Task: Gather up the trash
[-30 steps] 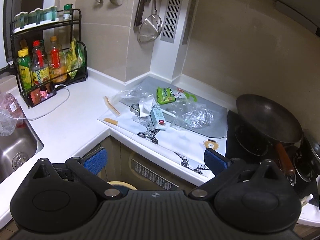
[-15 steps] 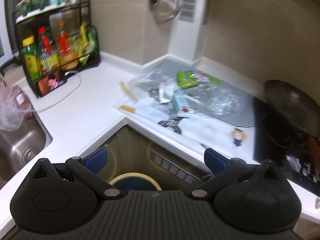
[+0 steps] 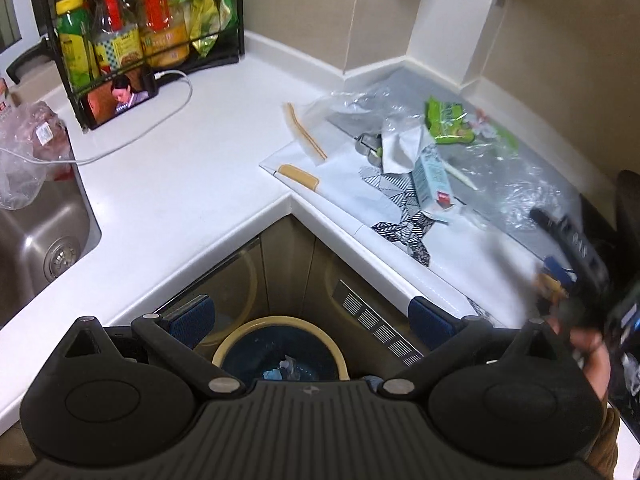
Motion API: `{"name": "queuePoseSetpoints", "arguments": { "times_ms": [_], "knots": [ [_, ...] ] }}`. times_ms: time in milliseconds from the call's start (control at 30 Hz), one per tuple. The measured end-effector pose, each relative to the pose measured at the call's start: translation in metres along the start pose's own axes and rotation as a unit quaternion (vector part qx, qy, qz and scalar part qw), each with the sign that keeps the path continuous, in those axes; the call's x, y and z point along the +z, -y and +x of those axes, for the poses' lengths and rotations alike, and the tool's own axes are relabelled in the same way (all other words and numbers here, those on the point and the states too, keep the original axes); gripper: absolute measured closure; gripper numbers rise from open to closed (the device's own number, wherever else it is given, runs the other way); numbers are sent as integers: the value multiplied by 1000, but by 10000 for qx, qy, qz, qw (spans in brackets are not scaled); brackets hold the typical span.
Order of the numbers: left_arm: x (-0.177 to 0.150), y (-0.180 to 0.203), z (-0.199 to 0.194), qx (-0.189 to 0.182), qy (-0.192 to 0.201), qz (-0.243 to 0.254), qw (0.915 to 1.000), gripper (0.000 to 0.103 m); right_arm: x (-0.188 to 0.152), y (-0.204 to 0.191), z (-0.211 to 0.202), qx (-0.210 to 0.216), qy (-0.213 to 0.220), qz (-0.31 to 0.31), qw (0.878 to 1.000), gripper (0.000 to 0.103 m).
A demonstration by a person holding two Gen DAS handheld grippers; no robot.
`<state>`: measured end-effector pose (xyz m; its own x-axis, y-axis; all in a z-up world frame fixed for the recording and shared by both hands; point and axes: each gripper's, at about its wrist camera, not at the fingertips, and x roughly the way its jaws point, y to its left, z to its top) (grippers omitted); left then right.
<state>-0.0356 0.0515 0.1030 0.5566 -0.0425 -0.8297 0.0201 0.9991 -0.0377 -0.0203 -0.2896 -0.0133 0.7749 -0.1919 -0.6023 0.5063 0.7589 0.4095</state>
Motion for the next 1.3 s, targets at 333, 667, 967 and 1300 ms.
{"name": "queuePoseSetpoints", "arguments": {
  "times_ms": [333, 667, 967, 1300],
  "knots": [
    [60, 38, 58, -445, 262, 298, 9982, 0, 30, 23, 79, -471, 465, 438, 9968, 0],
    [128, 125, 162, -446, 459, 1298, 9895, 0, 26, 25, 85, -450, 476, 164, 9977, 0],
    [164, 133, 229, -462, 68, 864, 9952, 1, 26, 25, 88, -407, 509, 130, 9978, 0],
    [173, 118, 209, -894, 41, 408, 9952, 100, 26, 19, 79, -293, 686, -248, 9969, 84]
  ]
}}
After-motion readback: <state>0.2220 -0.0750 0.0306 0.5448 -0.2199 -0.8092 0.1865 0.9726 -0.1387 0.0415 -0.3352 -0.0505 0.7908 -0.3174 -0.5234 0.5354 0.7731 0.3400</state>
